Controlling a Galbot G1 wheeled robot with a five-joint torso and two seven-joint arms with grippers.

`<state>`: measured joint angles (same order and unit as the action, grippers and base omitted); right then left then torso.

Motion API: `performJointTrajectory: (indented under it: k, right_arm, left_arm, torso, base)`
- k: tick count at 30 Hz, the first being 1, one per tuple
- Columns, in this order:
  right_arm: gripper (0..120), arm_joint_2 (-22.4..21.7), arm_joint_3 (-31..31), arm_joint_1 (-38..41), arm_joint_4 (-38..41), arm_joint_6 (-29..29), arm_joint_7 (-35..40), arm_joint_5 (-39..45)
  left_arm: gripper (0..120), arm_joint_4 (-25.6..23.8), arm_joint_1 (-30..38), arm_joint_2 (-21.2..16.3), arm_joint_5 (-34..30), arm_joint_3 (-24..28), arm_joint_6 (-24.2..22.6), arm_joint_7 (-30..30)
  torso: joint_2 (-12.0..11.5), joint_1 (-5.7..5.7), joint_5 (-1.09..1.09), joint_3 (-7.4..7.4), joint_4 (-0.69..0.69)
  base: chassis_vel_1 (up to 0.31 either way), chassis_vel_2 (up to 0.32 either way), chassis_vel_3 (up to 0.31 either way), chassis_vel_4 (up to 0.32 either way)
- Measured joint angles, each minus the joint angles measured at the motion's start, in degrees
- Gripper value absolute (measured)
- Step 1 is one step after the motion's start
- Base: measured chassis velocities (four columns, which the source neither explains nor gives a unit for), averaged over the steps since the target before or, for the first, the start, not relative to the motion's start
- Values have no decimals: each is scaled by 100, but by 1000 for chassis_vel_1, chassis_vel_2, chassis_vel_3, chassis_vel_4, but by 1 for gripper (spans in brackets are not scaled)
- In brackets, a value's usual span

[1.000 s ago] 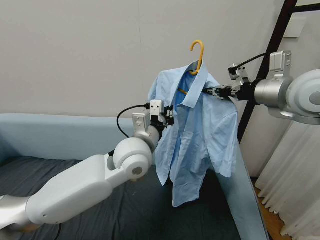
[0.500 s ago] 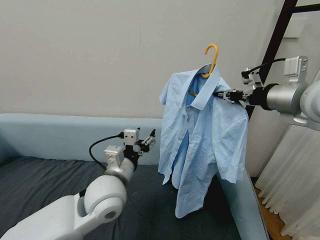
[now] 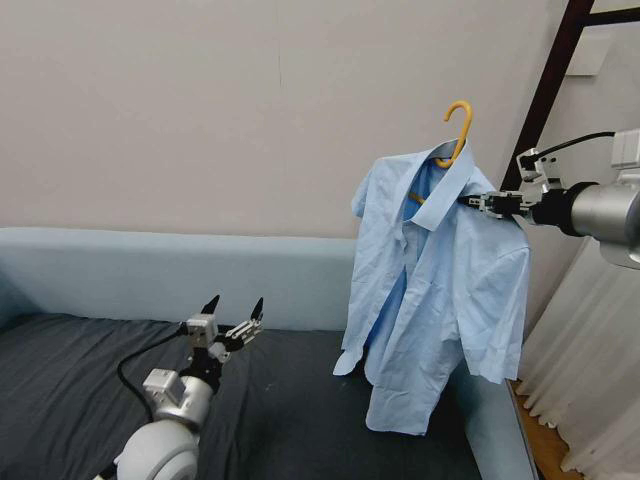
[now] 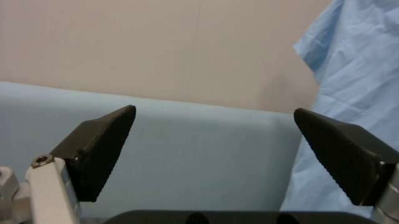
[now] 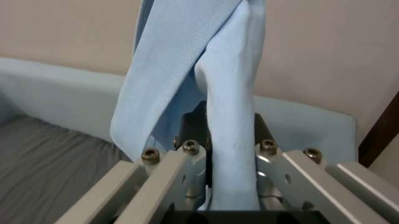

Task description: Pick up the clothes from the sofa and hang them on the clothes hanger.

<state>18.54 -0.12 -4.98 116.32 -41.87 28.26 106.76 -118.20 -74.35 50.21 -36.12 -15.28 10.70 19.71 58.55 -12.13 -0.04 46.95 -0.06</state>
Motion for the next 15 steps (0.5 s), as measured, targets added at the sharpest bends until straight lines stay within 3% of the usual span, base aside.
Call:
performJointTrajectory:
  k: [7, 15]
  right_arm:
    - [7, -134, 351, -52, 375, 5, 951, 670]
    - [7, -273, 477, 109, 253, 10, 2069, 1244]
  left_arm:
    - [100, 35, -1262, 600, 442, -651, 451, -235]
    - [100, -12, -1942, 1083, 689, -960, 676, -252]
  torso:
    - [0, 0, 0, 0, 0]
    - [0, 0, 2, 0, -1]
  base:
    - [0, 0, 0, 0]
    - [0, 0, 0, 0]
